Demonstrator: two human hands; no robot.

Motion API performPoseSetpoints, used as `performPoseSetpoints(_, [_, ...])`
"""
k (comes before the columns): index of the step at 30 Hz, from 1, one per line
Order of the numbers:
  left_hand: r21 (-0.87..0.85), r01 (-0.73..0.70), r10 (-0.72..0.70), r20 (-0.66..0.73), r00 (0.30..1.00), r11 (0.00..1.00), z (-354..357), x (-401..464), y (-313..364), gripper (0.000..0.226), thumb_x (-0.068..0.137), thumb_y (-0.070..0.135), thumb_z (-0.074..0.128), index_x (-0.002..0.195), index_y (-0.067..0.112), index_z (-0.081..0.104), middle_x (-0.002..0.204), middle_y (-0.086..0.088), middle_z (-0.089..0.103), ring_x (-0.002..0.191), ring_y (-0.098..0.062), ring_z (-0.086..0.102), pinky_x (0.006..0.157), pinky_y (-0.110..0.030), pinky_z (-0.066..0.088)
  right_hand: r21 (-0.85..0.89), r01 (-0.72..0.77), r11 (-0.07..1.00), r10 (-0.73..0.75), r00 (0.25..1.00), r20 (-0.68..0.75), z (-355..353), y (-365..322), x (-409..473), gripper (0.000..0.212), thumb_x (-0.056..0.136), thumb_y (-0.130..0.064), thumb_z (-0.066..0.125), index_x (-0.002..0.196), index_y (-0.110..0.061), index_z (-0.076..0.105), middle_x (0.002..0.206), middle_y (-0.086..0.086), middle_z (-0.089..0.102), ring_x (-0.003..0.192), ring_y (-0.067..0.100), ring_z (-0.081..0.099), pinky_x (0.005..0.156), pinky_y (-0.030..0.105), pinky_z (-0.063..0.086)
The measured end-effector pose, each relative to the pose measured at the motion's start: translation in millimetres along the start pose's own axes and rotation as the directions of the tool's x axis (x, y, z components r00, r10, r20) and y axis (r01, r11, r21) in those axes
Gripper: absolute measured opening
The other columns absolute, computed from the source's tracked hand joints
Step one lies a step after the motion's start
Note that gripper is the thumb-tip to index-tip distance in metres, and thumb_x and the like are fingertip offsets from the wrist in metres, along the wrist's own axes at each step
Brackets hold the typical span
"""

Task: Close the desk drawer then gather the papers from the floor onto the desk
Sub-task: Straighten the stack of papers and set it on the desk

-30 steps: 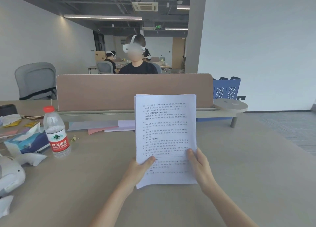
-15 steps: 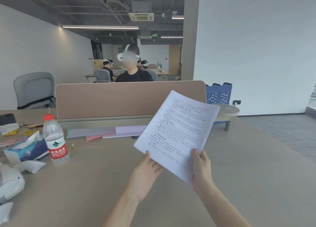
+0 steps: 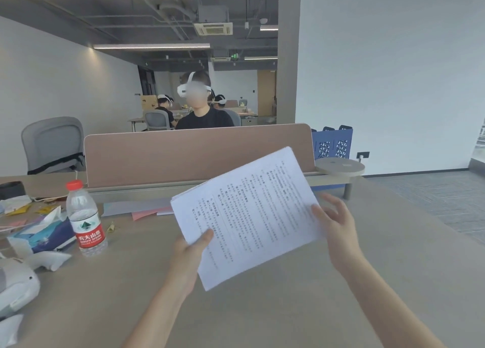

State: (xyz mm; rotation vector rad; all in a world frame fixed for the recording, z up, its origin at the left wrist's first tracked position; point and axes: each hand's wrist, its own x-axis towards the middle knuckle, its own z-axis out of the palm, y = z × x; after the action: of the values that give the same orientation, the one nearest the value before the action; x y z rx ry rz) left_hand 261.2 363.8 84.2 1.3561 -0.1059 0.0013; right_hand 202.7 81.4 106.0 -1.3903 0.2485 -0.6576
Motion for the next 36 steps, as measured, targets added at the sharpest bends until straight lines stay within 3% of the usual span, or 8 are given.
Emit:
performPoseSetpoints(5, [0.157, -0.025, 0.022, 0.022, 1.0, 0.987, -16, 5, 0, 0.017, 0.094, 0.016, 0.066, 0.106, 0.026, 0.073, 0.108, 0.007, 0.079, 0.103, -0.016, 0.073, 0.09, -0.04, 0.054, -0.399, 0.069, 0.914, -0.02, 0.992, 0.126, 2, 19, 6, 0.013, 0.093, -0.009, 0.063, 0.103, -0.016, 0.067, 0.098, -0.001, 0.078, 0.094, 0.029, 0.073, 0.083, 0.049, 0.057])
performPoseSetpoints(10, [0.108, 0.01, -0.014, 0.041, 0.999, 0.994, -24, 8, -1, 0.024, 0.09, 0.013, 0.07, 0.113, 0.019, 0.072, 0.11, 0.001, 0.079, 0.102, -0.019, 0.074, 0.089, -0.042, 0.054, -0.225, 0.069, 0.972, -0.044, 0.992, 0.116, 7, 48, -11, 0.025, 0.096, -0.003, 0.055, 0.108, -0.023, 0.065, 0.106, -0.006, 0.074, 0.097, 0.015, 0.068, 0.083, 0.034, 0.052])
performPoseSetpoints(13, [0.024, 0.124, -0.125, 0.07, 0.99, 0.992, -31, 4, -16, 0.055, 0.078, 0.035, 0.082, 0.127, 0.017, 0.063, 0.119, 0.0, 0.075, 0.109, -0.021, 0.072, 0.098, -0.047, 0.051, -0.196, -0.027, 0.98, 0.043, 0.996, 0.077, 10, 69, -24, 0.016, 0.097, -0.007, 0.059, 0.085, -0.017, 0.058, 0.078, -0.008, 0.062, 0.072, 0.01, 0.056, 0.067, 0.028, 0.042])
performPoseSetpoints(15, [0.002, 0.179, -0.177, 0.133, 0.975, 0.984, -31, -1, -26, 0.051, 0.08, 0.036, 0.079, 0.126, 0.02, 0.064, 0.119, 0.002, 0.075, 0.11, -0.019, 0.072, 0.096, -0.043, 0.052, -0.185, -0.094, 0.978, 0.108, 0.992, 0.065, 9, 82, -28, 0.038, 0.096, -0.017, 0.064, 0.068, -0.016, 0.038, 0.063, -0.011, 0.041, 0.059, 0.007, 0.039, 0.06, 0.027, 0.029])
performPoseSetpoints(21, [0.117, 0.099, -0.111, 0.101, 0.989, 0.988, -27, 5, -28, 0.021, 0.091, 0.03, 0.069, 0.111, 0.029, 0.071, 0.106, 0.011, 0.079, 0.101, -0.01, 0.073, 0.089, -0.035, 0.053, -0.182, -0.054, 0.982, 0.08, 0.987, 0.141, 2, 87, -16, 0.033, 0.099, -0.033, 0.058, 0.104, 0.0, 0.057, 0.097, 0.015, 0.067, 0.086, 0.016, 0.059, 0.08, 0.036, 0.046])
performPoseSetpoints(25, [0.288, 0.083, -0.092, 0.019, 0.996, 0.954, -28, 7, -37, 0.012, 0.092, 0.039, 0.065, 0.102, 0.035, 0.07, 0.095, 0.019, 0.074, 0.097, -0.01, 0.071, 0.084, -0.03, 0.052, -0.294, -0.082, 0.952, 0.136, 0.976, 0.168, 0, 98, -14, 0.02, 0.102, -0.022, 0.055, 0.113, -0.007, 0.059, 0.113, 0.005, 0.071, 0.109, 0.022, 0.065, 0.096, 0.039, 0.049])
performPoseSetpoints(28, [0.304, 0.073, -0.077, 0.003, 0.997, 0.95, -29, 11, -34, 0.006, 0.093, 0.038, 0.064, 0.097, 0.037, 0.069, 0.09, 0.022, 0.072, 0.093, -0.007, 0.068, 0.077, -0.028, 0.051, -0.325, -0.085, 0.942, 0.145, 0.975, 0.167, -1, 93, -10, 0.012, 0.101, -0.021, 0.057, 0.106, -0.01, 0.061, 0.109, 0.004, 0.073, 0.102, 0.024, 0.069, 0.087, 0.04, 0.053])
performPoseSetpoints(36, [0.036, 0.131, -0.13, -0.031, 0.991, 0.991, 6, -2, -24, 0.02, 0.094, 0.033, 0.066, 0.109, 0.023, 0.072, 0.105, 0.002, 0.079, 0.097, -0.021, 0.074, 0.085, -0.042, 0.057, 0.25, -0.27, 0.93, 0.295, 0.953, -0.066, -1, 65, -1, 0.041, 0.091, -0.012, 0.071, 0.128, 0.001, 0.059, 0.118, 0.016, 0.07, 0.105, 0.031, 0.07, 0.094, 0.041, 0.055])
